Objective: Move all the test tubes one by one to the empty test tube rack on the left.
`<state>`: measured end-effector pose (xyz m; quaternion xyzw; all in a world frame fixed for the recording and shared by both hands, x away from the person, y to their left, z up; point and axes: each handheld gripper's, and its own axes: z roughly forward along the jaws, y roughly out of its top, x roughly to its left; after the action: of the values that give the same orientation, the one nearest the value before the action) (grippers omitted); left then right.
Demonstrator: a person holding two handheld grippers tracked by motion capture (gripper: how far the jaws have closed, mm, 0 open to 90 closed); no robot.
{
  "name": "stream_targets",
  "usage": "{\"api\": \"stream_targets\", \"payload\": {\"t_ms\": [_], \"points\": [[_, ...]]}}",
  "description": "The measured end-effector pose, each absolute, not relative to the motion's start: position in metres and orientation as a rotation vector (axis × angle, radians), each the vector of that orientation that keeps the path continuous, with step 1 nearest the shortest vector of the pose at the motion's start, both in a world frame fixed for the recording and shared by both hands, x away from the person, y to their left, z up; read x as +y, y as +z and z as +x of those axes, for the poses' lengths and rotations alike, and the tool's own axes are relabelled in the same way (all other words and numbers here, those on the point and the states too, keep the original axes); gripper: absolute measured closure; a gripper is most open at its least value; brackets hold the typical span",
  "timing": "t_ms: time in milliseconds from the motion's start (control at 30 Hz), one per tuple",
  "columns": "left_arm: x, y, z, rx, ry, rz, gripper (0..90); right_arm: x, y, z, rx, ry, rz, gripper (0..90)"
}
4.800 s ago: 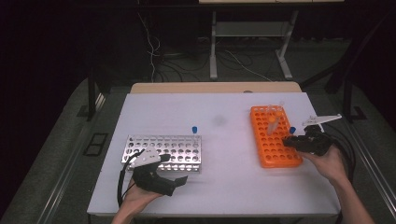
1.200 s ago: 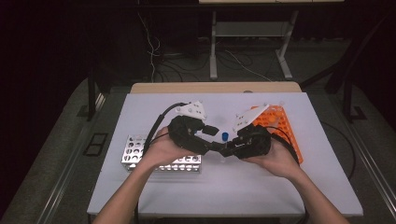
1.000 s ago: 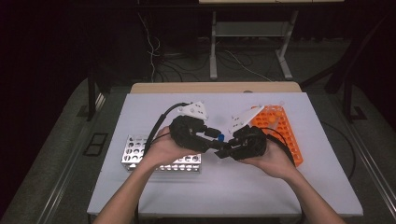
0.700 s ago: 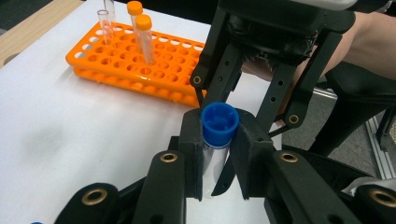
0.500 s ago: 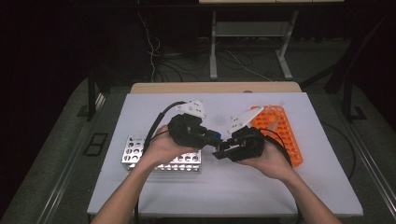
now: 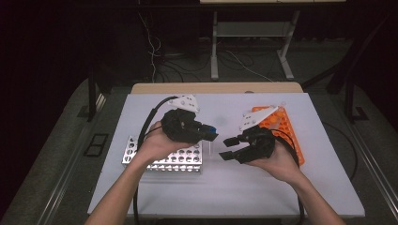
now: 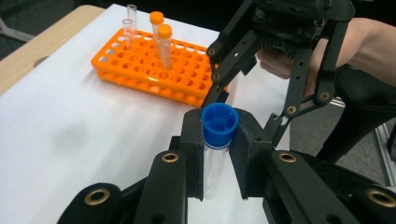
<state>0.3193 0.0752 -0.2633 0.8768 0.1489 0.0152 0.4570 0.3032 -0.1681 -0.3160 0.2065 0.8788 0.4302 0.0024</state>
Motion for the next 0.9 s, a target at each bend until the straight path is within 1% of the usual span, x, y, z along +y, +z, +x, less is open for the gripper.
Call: {"api": "stream_targets", "payload": {"t_ms": [67,167,200,233,300,367,633,900], "points": [[0.079,-0.261,0.32,0.378,0.047,2.154,74.9,-0.174,-0.317,0.302,2.736,1.364,0.677,36.5],[0.086,-0.258,0.321,0.393,0.066,2.146,74.8,-0.183,-0.32,0.298,2.694,1.381,0.735,22.5],[0.088,-0.258,0.321,0.399,0.07,2.143,74.8,-0.187,-0.322,0.296,2.677,1.389,0.76,16.1],[0.091,-0.256,0.322,0.405,0.078,2.135,74.9,-0.189,-0.323,0.295,2.667,1.392,0.779,12.6],[0.095,-0.255,0.324,0.421,0.091,2.127,74.9,-0.196,-0.325,0.292,2.644,1.407,0.816,10.6],[0.098,-0.253,0.325,0.431,0.098,2.122,74.9,-0.201,-0.329,0.289,2.623,1.4,0.858,0.0],[0.116,-0.244,0.332,0.477,0.151,2.111,74.9,-0.227,-0.34,0.276,2.565,1.457,0.955,0.3],[0.133,-0.246,0.341,0.531,0.194,2.101,74.9,-0.247,-0.351,0.267,2.534,1.466,1.009,0.3]]}}
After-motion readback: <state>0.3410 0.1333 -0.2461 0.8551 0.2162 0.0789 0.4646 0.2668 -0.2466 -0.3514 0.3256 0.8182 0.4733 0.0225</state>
